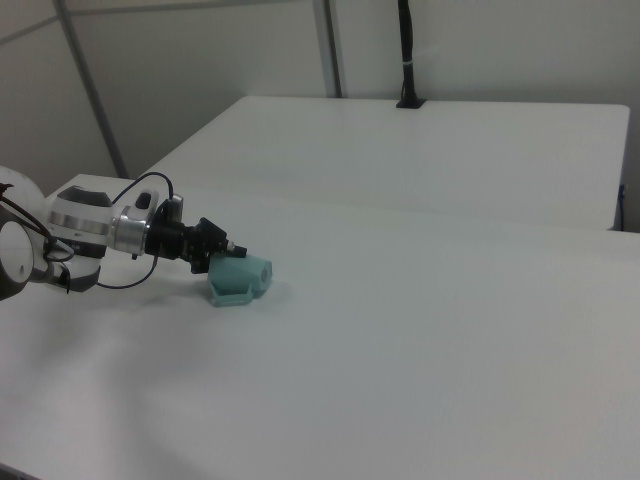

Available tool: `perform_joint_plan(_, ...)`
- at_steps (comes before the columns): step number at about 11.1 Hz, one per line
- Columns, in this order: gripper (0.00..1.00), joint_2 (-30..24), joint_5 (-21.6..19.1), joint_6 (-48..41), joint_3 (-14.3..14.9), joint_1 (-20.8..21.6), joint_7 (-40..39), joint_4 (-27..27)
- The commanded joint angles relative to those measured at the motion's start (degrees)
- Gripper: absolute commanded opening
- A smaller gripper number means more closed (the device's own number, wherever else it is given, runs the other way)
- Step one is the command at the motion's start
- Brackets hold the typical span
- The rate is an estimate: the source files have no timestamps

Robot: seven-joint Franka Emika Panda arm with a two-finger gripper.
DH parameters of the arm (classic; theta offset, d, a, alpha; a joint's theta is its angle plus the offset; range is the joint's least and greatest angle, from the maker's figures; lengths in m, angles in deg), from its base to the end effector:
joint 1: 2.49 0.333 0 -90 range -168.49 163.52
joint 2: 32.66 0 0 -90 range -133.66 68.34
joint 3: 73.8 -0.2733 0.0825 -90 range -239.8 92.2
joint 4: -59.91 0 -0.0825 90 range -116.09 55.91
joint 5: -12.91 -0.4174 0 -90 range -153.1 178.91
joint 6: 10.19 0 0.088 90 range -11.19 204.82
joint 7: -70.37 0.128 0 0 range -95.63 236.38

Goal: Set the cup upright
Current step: 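Lower the gripper onto the cup's base and close on it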

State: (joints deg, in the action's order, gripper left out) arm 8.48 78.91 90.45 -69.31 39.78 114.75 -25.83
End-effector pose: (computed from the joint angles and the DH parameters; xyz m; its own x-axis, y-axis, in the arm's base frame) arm 0.6017 0.3480 0.2047 0.8592 0.4915 0.1422 0.0788 -0.4017 0.9124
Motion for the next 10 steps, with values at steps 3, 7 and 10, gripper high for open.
perform_joint_plan(3,0.0,-0.9,0.2,0.9,-0.5,-0.1,0.4,-2.1)
perform_joint_plan(7,0.0,-5.6,-4.1,0.4,-0.5,-0.8,0.7,-1.4)
perform_joint_plan(10,0.0,-9.4,-7.5,0.4,-0.5,-1.6,1.0,-1.5)
